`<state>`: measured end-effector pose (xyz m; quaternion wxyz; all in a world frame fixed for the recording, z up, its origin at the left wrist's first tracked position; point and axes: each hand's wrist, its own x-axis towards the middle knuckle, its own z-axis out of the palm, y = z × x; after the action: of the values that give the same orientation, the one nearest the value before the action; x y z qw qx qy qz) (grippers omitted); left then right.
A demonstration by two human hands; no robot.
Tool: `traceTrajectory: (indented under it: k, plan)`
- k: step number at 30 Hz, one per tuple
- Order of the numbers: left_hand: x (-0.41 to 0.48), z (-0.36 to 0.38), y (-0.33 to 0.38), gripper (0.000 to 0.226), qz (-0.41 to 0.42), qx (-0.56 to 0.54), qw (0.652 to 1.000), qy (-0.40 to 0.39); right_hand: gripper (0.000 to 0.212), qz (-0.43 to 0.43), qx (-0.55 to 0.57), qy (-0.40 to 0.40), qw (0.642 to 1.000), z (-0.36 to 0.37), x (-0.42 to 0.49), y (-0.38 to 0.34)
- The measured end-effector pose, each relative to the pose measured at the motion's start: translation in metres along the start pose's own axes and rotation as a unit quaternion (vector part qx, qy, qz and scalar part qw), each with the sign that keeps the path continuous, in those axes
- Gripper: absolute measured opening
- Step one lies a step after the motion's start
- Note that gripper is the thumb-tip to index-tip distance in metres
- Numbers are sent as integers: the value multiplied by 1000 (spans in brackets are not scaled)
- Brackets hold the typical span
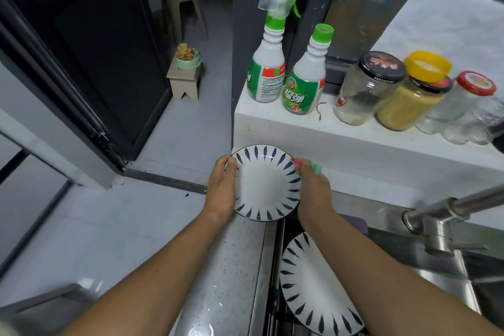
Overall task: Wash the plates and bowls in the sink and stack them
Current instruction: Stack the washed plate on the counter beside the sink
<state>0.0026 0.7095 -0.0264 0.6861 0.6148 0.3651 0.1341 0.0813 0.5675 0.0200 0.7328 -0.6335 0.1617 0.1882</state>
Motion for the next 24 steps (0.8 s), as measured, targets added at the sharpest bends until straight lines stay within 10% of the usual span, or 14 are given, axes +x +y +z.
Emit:
traceTrajectory:
  k: [24]
  plan:
    - [21,-4,-15,51,29,94,995,32,36,-50,34,205,977,0,7,-13]
